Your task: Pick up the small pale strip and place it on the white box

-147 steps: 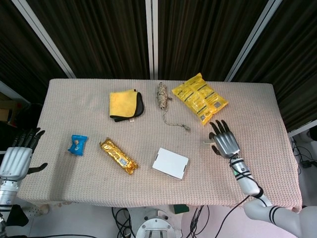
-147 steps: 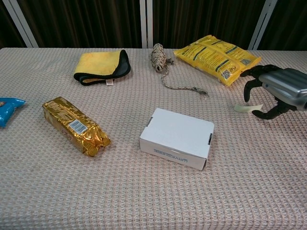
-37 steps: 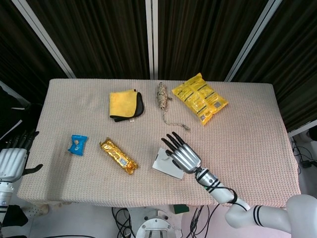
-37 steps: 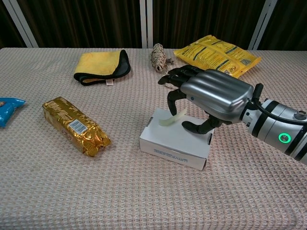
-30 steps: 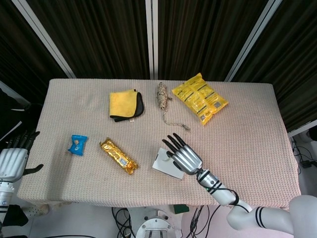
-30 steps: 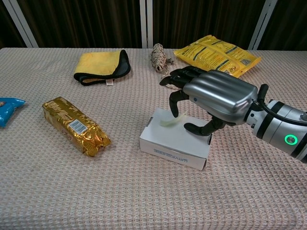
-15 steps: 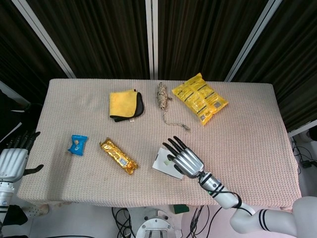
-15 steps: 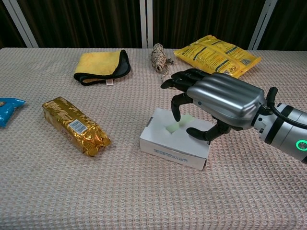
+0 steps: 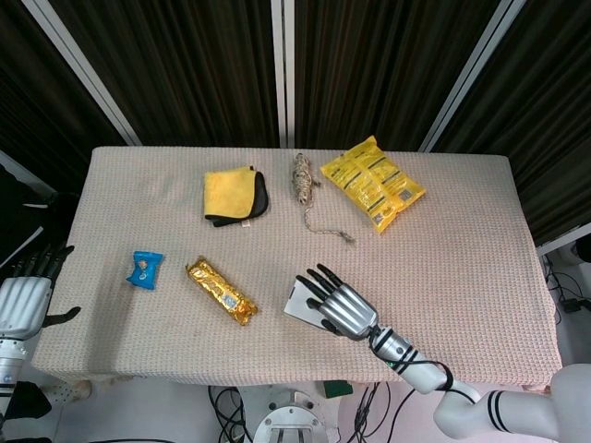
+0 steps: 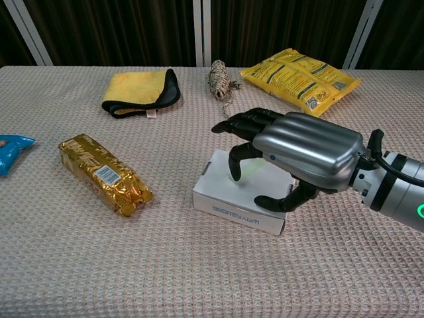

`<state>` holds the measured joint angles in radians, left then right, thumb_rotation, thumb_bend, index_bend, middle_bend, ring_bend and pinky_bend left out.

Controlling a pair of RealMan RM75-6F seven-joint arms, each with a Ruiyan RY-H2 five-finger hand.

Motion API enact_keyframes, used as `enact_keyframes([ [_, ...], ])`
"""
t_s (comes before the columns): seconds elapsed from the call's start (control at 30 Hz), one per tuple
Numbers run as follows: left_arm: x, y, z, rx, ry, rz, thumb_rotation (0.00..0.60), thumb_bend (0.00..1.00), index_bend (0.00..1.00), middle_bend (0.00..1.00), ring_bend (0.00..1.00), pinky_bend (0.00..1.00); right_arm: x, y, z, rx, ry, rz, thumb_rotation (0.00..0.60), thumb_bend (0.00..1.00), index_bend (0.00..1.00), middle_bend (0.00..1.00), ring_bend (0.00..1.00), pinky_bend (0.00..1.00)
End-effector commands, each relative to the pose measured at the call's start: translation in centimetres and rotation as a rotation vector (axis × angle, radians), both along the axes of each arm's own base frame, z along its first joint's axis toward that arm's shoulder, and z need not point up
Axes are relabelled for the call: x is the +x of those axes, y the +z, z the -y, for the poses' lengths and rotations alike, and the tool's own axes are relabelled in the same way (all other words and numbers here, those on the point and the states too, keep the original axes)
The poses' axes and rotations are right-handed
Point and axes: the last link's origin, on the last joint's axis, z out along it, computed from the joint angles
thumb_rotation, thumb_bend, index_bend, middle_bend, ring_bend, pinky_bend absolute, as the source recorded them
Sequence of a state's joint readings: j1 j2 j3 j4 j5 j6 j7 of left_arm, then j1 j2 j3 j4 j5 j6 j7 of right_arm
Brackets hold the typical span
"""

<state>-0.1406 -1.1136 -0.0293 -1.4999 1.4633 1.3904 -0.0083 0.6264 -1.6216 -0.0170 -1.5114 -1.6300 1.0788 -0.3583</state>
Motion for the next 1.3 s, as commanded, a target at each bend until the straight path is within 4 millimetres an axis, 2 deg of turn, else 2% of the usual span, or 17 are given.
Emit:
enact_keyframes([
  [0.03,-0.1,0.0,0.0,0.001,0.002,0.0,0.6,0.05,0.1,0.07,0.0,0.09,0.0,0.2,0.0,0.004,-0.012,0.01,0.356,0.28,0.38,0.0,0.0,0.0],
  [0.13,-0.1,0.0,0.0,-0.002,0.003,0.0,0.6,0.05,0.1,0.07,0.0,0.09,-0.1,0.4,0.0,0.003,-0.027,0.024,0.252,0.27,0.37,0.0,0.0,0.0],
  [0.2,-0.1,0.0,0.0,-0.003,0.002,0.001,0.6,0.05,0.1,0.07,0.0,0.09,-0.1,0.4,0.0,0.006,-0.036,0.033,0.217,0.29,0.37,0.0,0.0,0.0],
  [0.43,-0.1,-0.1,-0.1,-0.006,0.005,0.002,0.6,0.05,0.1,0.07,0.0,0.09,-0.2,0.2,0.0,0.02,-0.054,0.031,0.158,0.41,0.36,0.0,0.0,0.0],
  [0.57,-0.2,0.0,-0.1,-0.004,0.008,0.001,0.6,0.05,0.1,0.07,0.0,0.09,-0.2,0.0,0.1,0.032,-0.058,0.031,0.151,0.44,0.36,0.0,0.0,0.0],
  [1.3,-0.3,0.2,-0.1,-0.002,0.013,0.001,0.6,0.05,0.1,0.07,0.0,0.09,-0.4,-1.1,0.1,0.055,-0.072,0.005,0.151,0.45,0.36,0.0,0.0,0.0],
])
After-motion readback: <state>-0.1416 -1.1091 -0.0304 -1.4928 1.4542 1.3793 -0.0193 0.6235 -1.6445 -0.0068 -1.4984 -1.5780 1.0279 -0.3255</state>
